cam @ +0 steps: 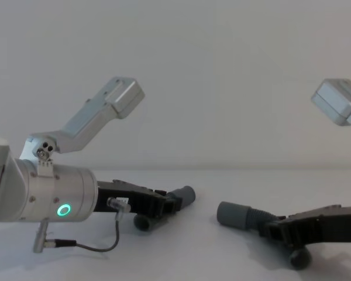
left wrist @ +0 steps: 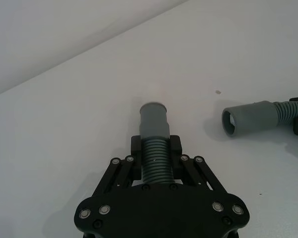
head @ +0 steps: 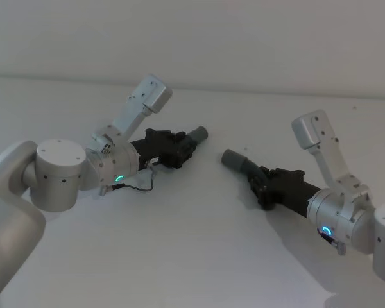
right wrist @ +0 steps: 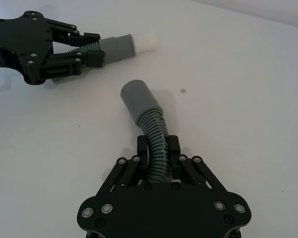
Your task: Use both hands to pick up one end of the pipe from the table, align the ends, and insert them.
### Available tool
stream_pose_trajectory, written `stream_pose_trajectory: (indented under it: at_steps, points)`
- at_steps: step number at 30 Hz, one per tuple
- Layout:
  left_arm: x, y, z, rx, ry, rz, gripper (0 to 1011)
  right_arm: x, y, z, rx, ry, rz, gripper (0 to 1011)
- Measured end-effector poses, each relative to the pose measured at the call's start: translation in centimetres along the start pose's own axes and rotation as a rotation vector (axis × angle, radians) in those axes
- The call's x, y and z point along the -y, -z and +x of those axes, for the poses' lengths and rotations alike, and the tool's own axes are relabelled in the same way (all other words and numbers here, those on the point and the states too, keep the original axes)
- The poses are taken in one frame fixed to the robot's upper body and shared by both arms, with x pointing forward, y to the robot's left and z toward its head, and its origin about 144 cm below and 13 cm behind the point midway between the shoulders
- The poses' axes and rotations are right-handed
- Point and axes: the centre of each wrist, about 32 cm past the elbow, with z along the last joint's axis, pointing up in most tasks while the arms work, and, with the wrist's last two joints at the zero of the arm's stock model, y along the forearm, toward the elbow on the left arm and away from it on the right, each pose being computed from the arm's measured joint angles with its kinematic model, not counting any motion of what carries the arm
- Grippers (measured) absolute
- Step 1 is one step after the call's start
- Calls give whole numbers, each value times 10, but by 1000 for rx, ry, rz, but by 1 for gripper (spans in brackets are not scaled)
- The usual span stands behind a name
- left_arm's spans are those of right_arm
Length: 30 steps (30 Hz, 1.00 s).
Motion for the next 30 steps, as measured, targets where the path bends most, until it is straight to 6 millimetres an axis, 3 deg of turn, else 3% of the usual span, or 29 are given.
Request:
stream_pose_trajectory:
  at_steps: [7,30]
  points:
    - [0,0,0,0,0,0,320,0,0,0,0,0,0,174]
    - [-6,-10,6,106,34,-58,320,8,3,9,35,37,78,157]
